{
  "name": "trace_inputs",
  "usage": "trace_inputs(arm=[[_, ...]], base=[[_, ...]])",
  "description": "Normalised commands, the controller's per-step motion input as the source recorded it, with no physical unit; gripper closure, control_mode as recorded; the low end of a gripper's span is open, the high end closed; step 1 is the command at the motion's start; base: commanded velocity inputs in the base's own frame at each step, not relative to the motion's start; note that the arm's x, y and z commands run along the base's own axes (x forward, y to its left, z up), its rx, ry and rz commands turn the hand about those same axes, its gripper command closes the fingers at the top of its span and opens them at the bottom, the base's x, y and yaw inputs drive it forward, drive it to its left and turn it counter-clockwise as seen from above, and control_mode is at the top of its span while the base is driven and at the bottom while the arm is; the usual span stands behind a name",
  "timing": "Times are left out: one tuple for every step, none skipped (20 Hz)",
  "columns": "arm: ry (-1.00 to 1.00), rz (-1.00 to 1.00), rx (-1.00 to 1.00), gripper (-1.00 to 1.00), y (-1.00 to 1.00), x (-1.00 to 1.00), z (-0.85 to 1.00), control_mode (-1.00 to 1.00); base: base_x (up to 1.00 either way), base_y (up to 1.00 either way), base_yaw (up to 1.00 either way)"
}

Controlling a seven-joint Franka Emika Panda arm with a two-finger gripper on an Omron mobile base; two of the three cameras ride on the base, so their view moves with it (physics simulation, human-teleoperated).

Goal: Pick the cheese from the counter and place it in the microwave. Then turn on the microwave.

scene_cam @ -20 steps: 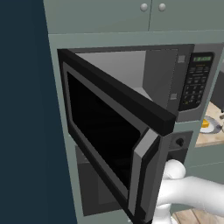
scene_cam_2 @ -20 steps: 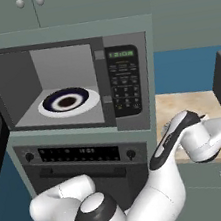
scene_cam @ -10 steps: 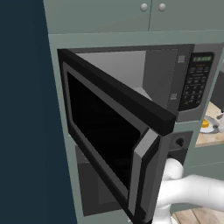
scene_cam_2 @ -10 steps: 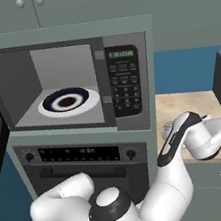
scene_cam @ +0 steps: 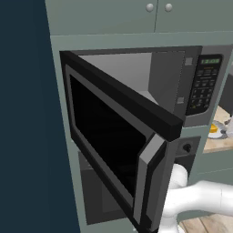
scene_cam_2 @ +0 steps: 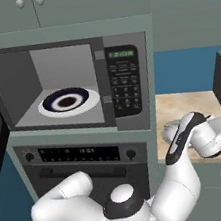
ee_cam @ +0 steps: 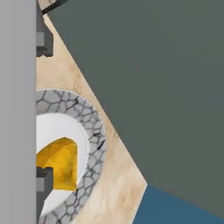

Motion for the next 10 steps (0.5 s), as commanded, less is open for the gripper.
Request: trace_inputs(arm=[[0.03, 0.00, 0.00, -1.00, -0.06, 0.17, -0.20, -1.00], [0.03, 0.00, 0.00, -1.00, -0.04, 0.16, -0.23, -1.00], [0.03, 0.00, 0.00, -1.00, -0.07, 0.16, -0.22, -1.00], [0.03, 0.00, 0.00, -1.00, -0.09, 0.19, -0.26, -1.00], [0.03, 0.00, 0.00, -1.00, -0.11, 0.21, -0.24, -1.00], [0.03, 0.00, 0.00, -1.00, -0.13, 0.24, -0.22, -1.00], [0.02, 0.00, 0.00, -1.00, -0.14, 0.20, -0.18, -1.00], [0.02, 0.00, 0.00, -1.00, -0.14, 0.19, -0.17, -1.00], [0.01, 0.00, 0.00, -1.00, -0.13, 0.19, -0.17, -1.00], [0.01, 0.00, 0.00, -1.00, -0.11, 0.20, -0.18, -1.00]], base=[[0.00, 0.00, 0.00], [0.00, 0.00, 0.00], [0.00, 0.00, 0.00], [0.00, 0.00, 0.00], [0.00, 0.00, 0.00], [0.00, 0.00, 0.00], [0.00, 0.00, 0.00], [0.00, 0.00, 0.00], [0.00, 0.00, 0.00], [0.00, 0.00, 0.00]])
